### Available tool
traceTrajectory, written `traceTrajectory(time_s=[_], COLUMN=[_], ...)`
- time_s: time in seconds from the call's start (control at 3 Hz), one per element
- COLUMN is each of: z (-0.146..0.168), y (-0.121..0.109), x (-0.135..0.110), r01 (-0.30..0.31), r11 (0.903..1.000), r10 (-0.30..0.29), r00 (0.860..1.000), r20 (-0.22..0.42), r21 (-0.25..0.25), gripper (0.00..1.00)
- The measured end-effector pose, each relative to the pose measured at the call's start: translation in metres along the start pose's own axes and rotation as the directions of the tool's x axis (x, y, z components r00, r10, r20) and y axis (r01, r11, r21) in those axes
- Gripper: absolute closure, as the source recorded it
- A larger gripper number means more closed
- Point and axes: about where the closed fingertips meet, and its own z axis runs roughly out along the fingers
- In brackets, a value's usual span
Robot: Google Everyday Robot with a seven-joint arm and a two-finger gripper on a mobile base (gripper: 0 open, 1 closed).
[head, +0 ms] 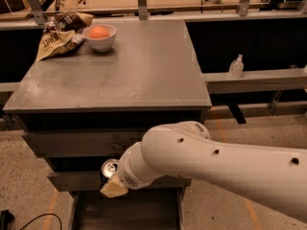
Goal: Place pepsi can into bottom drawer
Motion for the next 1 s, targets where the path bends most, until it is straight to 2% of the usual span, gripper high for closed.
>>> traceTrajectory(time_s=[0.33, 0.67, 1.0], z=[0.040, 0.083, 0.141], y=[0.000, -0.014, -0.037], x=[0.048, 0.086, 0.135], r01=[-0.032, 0.015, 0.004], r11=[0.9994, 0.9999, 0.9998], r10=[0.032, -0.015, -0.006], r00=[0.999, 0.998, 0.996], r20=[0.009, 0.058, 0.085], r21=[-0.012, 0.004, 0.022], gripper=[1.00, 1.00, 1.00])
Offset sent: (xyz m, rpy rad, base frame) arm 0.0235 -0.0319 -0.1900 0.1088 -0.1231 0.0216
